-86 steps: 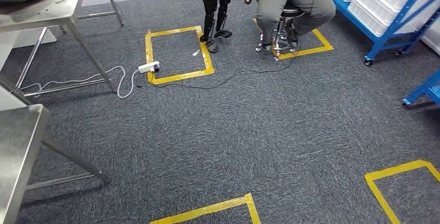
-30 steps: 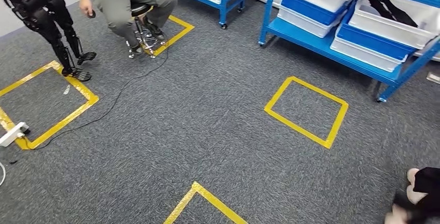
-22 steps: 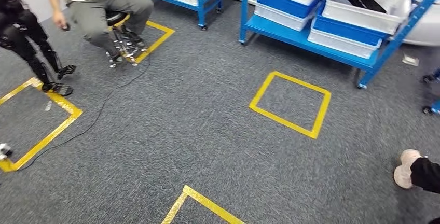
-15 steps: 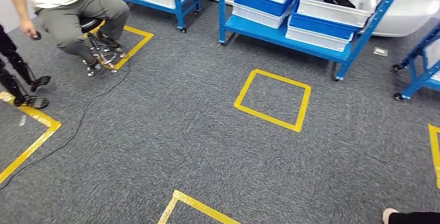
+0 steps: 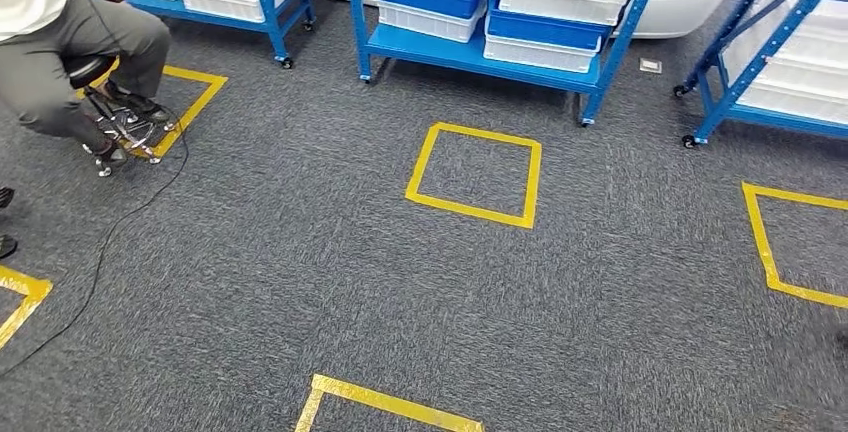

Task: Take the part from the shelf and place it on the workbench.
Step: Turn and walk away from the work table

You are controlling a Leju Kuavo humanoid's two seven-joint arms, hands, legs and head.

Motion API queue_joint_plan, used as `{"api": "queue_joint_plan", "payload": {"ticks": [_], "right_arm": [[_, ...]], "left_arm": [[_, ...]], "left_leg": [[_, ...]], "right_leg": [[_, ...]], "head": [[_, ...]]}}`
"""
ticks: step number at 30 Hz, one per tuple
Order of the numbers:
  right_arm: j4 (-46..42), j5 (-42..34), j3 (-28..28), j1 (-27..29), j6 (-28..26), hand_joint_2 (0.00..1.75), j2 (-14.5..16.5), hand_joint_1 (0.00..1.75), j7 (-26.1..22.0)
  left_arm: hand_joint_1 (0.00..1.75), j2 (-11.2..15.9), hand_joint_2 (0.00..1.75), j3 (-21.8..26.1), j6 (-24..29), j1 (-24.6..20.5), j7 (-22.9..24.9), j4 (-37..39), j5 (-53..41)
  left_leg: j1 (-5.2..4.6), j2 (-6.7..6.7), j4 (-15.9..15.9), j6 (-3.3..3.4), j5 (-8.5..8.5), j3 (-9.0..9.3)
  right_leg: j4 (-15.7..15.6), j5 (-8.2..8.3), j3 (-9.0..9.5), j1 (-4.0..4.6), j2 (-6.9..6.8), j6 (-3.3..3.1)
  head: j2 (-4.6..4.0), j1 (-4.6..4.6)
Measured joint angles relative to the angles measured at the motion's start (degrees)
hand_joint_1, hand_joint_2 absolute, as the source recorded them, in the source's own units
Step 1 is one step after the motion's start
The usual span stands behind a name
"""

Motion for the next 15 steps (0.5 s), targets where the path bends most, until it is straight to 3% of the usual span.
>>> {"api": "queue_joint_plan", "payload": {"ticks": [2,5,7,9,10,11,13,14,15], "right_arm": [[0.0,0.69,0.45,0.11,-0.41,0.0,-0.04,0.0,0.42],[0.0,1.21,0.91,0.23,-0.48,0.0,-0.02,0.0,0.69],[0.12,1.38,1.32,0.22,-0.47,0.0,0.34,0.0,0.72],[0.2,1.41,1.69,0.21,-0.48,0.0,0.53,0.0,0.75],[0.15,1.41,1.8,0.19,-0.5,0.0,0.32,0.0,0.76],[0.18,1.39,1.87,0.2,-0.51,0.0,0.36,0.0,0.77],[0.2,1.32,1.95,0.3,-0.56,0.0,0.13,0.0,0.8],[0.23,1.28,1.97,0.42,-0.58,0.0,0.09,0.0,0.82],[0.2,1.24,1.98,0.53,-0.6,0.0,-0.1,0.0,0.86]], "left_arm": [[0.0,0.1,0.0,0.0,-0.01,-0.21,-1.12,-0.02,0.17],[0.0,0.27,0.0,0.01,-0.03,-0.34,-2.43,-0.03,0.67],[0.0,0.58,0.0,0.01,0.12,-0.28,-2.93,-0.09,0.85],[0.0,0.63,0.0,0.01,0.56,-0.22,-3.33,-0.13,0.84],[0.0,0.57,0.0,0.01,0.85,-0.26,-3.47,-0.14,0.83],[0.0,0.57,0.0,0.02,1.18,-0.3,-3.62,-0.16,0.83],[0.0,0.61,0.0,0.04,1.7,-0.34,-3.78,-0.21,0.82],[0.0,0.54,0.0,0.04,1.93,-0.25,-3.81,-0.21,0.81],[0.0,0.41,0.0,0.04,2.13,-0.08,-3.8,-0.19,0.79]], "left_leg": [[-0.21,0.23,0.39,-0.43,-0.34,-0.07],[-0.1,-0.06,0.51,0.73,-0.22,-0.13],[-0.16,-0.3,-0.99,1.31,0.02,0.66],[-0.12,-0.53,-4.7,2.1,0.77,2.91],[0.08,-0.59,-6.3,2.35,1.25,4.0],[0.48,-0.56,-7.43,2.37,1.77,4.66],[1.33,-0.6,-7.93,1.6,2.14,4.91],[1.94,-0.73,-7.93,0.82,2.13,4.89],[2.68,-0.88,-7.83,-0.15,1.98,4.92]], "right_leg": [[-2.81,0.57,1.72,0.06,-0.27,-0.69],[-2.95,0.82,1.85,0.09,-0.21,-1.27],[-2.73,1.72,2.06,-0.05,-0.64,-0.55],[-1.9,2.37,2.14,-0.34,-0.77,0.28],[-0.85,1.92,1.64,-0.41,-0.41,0.26],[1.24,0.81,0.41,-0.32,0.08,-0.19],[7.12,-1.83,-3.04,-0.69,0.69,-0.63],[9.34,-2.6,-4.42,-1.22,0.73,-0.26],[9.93,-2.51,-4.96,-1.91,0.71,0.63]], "head": [[0.0,-0.07],[0.0,-0.17],[0.0,-0.05],[-0.01,-0.14],[-0.01,-0.31],[-0.02,-0.32],[-0.02,-0.15],[-0.02,0.03],[-0.02,0.11]]}}
